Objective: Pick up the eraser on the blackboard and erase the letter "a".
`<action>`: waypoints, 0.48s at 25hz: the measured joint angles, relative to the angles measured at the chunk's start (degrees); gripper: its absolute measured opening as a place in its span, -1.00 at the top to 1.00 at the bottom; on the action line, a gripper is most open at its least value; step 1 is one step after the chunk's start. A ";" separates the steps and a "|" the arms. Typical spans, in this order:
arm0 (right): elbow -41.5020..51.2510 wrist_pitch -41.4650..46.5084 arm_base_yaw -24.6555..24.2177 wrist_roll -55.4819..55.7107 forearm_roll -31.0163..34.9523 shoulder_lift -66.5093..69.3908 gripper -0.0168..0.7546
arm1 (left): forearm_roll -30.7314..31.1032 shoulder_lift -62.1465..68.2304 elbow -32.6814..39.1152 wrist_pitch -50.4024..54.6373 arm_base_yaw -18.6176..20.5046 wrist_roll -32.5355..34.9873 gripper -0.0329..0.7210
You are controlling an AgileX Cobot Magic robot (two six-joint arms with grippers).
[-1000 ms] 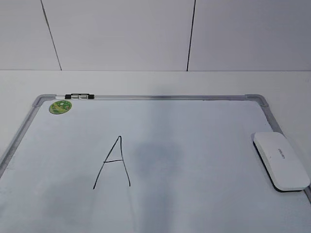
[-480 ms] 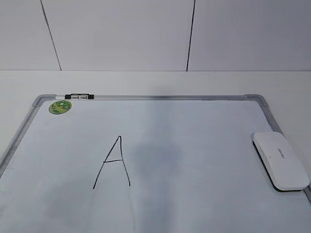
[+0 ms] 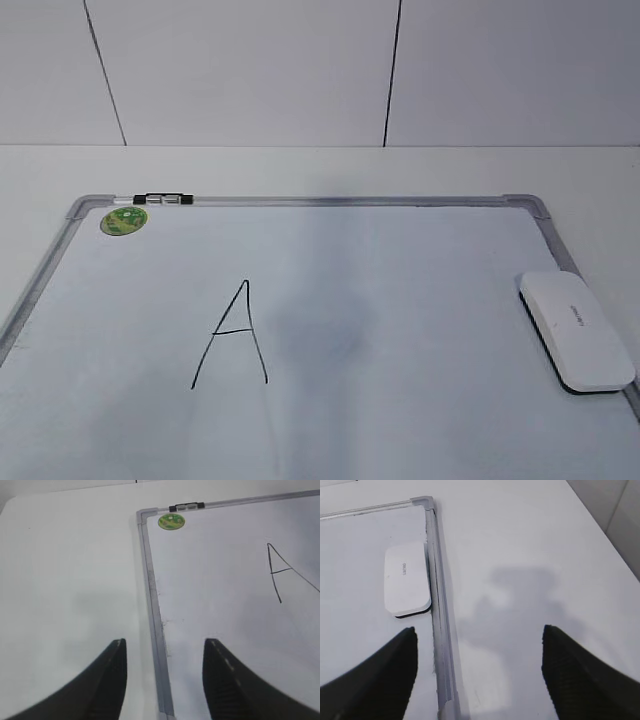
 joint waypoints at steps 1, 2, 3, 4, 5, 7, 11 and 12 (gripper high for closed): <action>0.00 0.07 0.00 0.00 0.00 -0.05 -0.58 | 0.00 0.00 0.00 0.15 0.05 0.00 -0.07; 0.00 0.07 0.00 0.00 0.00 -0.14 -0.58 | 0.00 0.00 0.00 0.15 0.05 0.00 -0.07; 0.00 0.07 0.00 0.00 0.00 -0.14 -0.58 | 0.00 0.00 0.00 0.15 0.05 0.00 -0.07; 0.00 0.07 0.00 0.00 0.00 -0.14 -0.58 | 0.00 0.00 0.00 0.15 0.05 0.00 -0.07; 0.00 0.07 0.00 0.00 -0.04 -0.14 -0.58 | 0.00 0.00 0.00 0.15 0.05 0.00 -0.07; 0.00 0.07 0.00 0.00 -0.04 -0.18 -0.58 | 0.00 0.00 0.00 0.15 0.05 0.00 -0.07; 0.00 0.07 0.00 0.00 -0.04 -0.18 -0.58 | 0.00 0.00 0.00 0.15 0.05 0.00 -0.07; 0.00 0.07 0.00 0.00 -0.04 -0.18 -0.58 | 0.00 0.00 0.00 0.15 0.05 0.00 -0.07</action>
